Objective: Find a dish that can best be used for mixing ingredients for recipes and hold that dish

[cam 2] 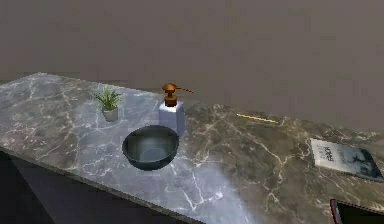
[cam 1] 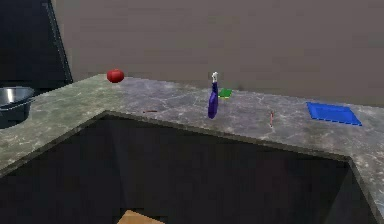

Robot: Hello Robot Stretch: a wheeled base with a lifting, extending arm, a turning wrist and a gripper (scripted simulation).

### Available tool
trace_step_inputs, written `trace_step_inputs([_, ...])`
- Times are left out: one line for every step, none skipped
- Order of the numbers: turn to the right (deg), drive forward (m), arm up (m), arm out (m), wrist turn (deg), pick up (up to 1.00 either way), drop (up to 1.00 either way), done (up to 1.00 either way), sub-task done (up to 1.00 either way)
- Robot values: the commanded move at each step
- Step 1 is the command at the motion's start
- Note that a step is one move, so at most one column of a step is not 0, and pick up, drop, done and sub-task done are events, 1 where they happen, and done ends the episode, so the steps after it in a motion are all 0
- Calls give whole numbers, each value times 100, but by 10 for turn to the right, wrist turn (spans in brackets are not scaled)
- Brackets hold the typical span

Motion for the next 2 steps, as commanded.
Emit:
trace_step_inputs([0,0,38,0,0,0,0,0,0])
trace_step_inputs([0,0,0,14,0,0,0,0,0])
